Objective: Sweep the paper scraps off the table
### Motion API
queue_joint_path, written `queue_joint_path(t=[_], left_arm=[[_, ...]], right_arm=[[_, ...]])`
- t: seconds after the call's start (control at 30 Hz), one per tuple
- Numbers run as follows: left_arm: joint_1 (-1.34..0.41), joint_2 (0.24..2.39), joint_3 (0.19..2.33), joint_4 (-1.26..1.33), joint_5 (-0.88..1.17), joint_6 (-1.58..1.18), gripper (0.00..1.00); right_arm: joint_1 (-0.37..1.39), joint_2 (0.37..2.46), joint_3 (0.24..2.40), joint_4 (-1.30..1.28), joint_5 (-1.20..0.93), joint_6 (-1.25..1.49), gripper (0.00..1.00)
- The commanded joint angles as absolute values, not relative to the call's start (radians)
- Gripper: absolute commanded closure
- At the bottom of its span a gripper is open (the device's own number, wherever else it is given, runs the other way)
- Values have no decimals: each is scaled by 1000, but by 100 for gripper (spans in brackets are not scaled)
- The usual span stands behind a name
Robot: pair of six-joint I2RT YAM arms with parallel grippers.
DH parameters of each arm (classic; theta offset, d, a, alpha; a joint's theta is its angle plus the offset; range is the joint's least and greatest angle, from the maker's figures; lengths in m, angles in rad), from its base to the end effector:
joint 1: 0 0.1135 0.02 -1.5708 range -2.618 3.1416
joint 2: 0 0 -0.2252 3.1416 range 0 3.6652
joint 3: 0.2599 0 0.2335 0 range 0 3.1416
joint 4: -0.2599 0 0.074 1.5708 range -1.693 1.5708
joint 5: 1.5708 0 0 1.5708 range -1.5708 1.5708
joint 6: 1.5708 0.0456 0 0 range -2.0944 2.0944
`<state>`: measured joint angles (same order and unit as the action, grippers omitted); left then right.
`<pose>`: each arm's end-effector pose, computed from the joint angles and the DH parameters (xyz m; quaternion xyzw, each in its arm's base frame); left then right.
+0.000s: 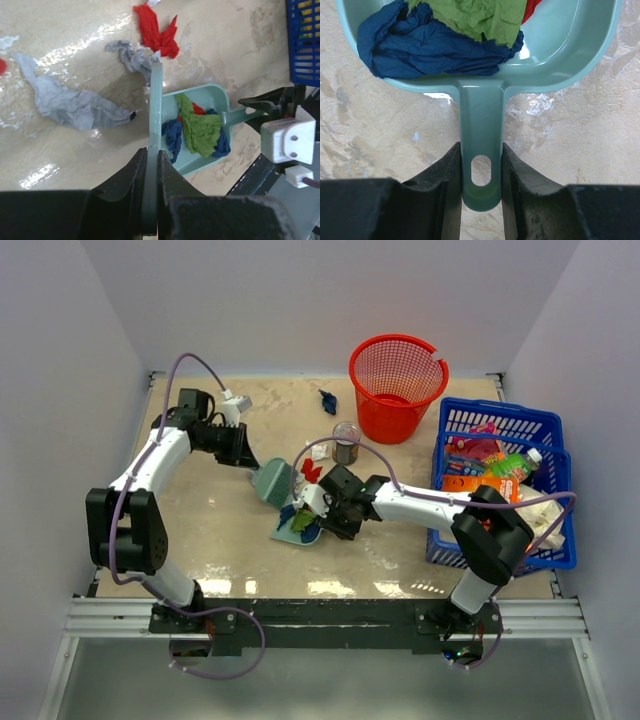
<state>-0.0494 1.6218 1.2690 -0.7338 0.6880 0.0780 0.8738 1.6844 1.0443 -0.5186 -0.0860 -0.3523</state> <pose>0.3130 -0.0445 0.2201 0.1389 0.9070 -0.3242 0.2304 0.1961 0.2404 0.1412 -0.5699 0.7948 0.0933 0.1866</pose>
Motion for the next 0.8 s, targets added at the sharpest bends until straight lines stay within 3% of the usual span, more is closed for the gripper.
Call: queue_joint_path(t=[0.0, 0.33, 0.77], left_arm=[[-69, 1605, 1267, -693, 793, 52, 100], [-68, 1568, 1250, -712, 842, 52, 100], [-57, 1572, 1520, -953, 819, 218, 100]], right_arm=[[870, 1674, 1040, -509, -67, -359, 100], [870, 1681, 1034, -486, -84, -359, 100], [859, 1565, 902, -234, -77, -334, 100]])
